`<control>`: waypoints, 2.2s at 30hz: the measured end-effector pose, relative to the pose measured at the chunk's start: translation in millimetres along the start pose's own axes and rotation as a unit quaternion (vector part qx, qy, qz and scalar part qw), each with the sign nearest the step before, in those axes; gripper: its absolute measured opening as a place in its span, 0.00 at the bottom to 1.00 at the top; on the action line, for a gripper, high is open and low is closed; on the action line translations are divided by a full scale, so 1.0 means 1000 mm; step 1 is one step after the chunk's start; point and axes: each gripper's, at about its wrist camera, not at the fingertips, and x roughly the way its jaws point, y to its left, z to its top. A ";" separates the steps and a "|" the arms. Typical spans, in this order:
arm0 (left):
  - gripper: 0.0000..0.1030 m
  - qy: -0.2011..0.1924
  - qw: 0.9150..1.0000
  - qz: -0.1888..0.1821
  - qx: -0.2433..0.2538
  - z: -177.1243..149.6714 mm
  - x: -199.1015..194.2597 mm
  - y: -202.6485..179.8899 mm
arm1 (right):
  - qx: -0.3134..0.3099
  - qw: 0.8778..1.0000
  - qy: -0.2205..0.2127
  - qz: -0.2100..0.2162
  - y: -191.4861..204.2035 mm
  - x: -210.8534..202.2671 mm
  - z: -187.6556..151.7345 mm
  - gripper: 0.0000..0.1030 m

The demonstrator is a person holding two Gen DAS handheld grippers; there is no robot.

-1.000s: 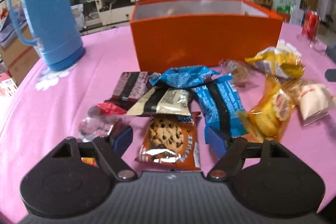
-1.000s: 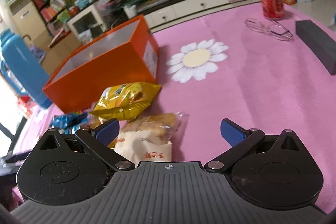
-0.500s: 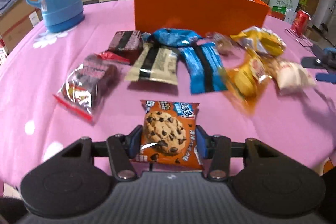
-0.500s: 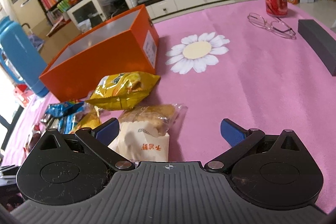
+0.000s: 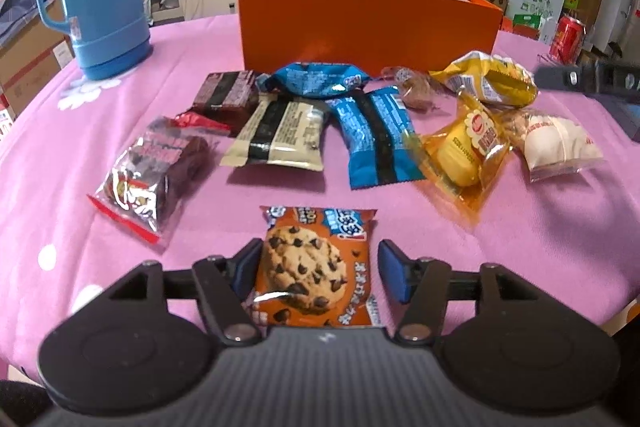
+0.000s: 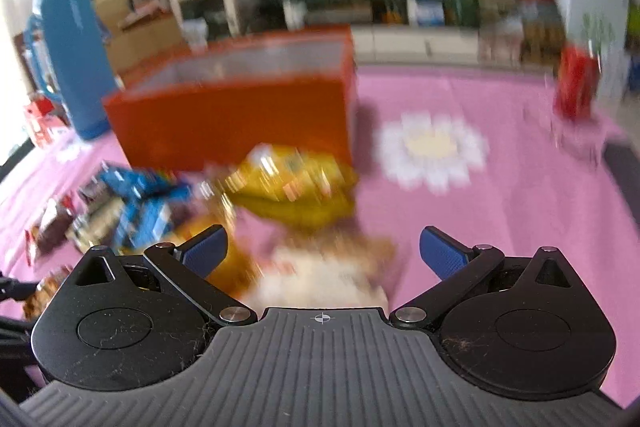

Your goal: Organize snacks

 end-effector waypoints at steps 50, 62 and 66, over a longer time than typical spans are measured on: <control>0.71 -0.022 1.000 0.015 0.006 -0.004 0.007 0.012 | -0.094 0.991 0.093 0.038 0.026 -0.027 -0.065 0.30; 0.72 -0.020 1.000 0.014 0.005 -0.003 0.007 0.013 | 0.074 0.996 0.008 0.043 -0.029 -0.097 -0.040 0.57; 0.72 -0.020 1.000 0.014 -0.001 -0.003 0.006 0.013 | 0.075 0.995 0.071 0.004 -0.026 -0.129 -0.055 0.62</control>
